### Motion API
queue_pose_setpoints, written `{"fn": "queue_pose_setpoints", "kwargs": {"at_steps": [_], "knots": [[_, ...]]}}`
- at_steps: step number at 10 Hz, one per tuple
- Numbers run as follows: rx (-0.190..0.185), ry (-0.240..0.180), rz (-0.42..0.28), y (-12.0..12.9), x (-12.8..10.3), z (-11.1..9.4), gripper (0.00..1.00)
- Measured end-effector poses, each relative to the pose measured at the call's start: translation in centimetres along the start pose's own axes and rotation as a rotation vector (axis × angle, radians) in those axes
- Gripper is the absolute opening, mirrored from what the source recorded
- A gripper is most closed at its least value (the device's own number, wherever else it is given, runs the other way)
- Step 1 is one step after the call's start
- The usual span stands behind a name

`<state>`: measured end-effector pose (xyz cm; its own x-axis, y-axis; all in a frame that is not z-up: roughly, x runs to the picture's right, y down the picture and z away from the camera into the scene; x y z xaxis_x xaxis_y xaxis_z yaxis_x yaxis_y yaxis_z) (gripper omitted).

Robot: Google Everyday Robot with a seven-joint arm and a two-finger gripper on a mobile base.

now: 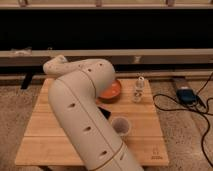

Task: Place the pepper on the white sponge

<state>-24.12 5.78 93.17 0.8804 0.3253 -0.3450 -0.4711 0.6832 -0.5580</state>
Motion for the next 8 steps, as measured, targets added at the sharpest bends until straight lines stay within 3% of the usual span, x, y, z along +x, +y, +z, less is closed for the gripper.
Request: {"fn": "queue_pose_setpoints", "kwargs": {"at_steps": [8], "knots": [[0.022, 0.018, -0.031, -0.7, -2.6, 0.9, 0.76]]}}
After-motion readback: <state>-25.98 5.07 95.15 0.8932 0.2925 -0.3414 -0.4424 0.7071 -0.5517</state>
